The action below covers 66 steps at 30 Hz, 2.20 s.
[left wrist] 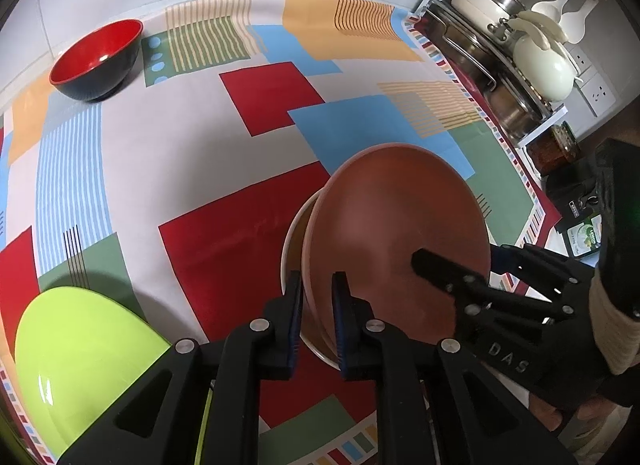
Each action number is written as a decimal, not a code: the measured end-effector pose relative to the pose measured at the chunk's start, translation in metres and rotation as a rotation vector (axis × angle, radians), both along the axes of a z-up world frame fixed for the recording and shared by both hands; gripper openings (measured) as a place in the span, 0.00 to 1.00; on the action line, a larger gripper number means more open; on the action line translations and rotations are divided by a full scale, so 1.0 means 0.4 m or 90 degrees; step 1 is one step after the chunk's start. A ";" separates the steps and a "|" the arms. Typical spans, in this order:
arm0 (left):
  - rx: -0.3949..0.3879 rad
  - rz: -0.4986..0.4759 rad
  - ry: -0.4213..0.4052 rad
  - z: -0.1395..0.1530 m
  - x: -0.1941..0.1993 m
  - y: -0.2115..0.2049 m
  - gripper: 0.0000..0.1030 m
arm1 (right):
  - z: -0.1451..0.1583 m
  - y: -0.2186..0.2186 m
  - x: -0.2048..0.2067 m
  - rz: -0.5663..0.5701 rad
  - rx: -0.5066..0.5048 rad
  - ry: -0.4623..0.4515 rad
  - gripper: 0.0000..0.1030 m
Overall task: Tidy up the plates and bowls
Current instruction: 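Lower the pink bowl into the white bowl and open both grippers, then move both grippers to the rim of the red bowl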
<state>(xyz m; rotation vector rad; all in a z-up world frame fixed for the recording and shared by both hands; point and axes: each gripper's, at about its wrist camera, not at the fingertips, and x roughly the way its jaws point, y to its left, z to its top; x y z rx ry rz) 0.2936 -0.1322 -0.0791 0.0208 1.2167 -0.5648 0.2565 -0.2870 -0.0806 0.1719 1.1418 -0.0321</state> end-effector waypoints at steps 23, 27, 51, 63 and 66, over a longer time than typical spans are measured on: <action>0.013 0.022 -0.059 0.065 -0.025 0.021 0.57 | 0.040 -0.003 -0.014 -0.018 0.008 -0.046 0.51; 0.013 0.036 -0.065 0.068 -0.022 0.043 0.57 | 0.053 0.005 -0.017 -0.017 0.005 -0.057 0.51; 0.055 0.174 -0.241 0.242 0.061 0.324 0.60 | 0.214 0.228 0.110 0.084 0.011 -0.207 0.51; 0.074 0.198 -0.271 0.306 0.200 0.422 0.61 | 0.297 0.355 0.277 0.162 -0.015 -0.241 0.51; 0.077 0.203 -0.269 0.300 0.247 0.434 0.61 | 0.296 0.371 0.332 0.175 -0.004 -0.226 0.51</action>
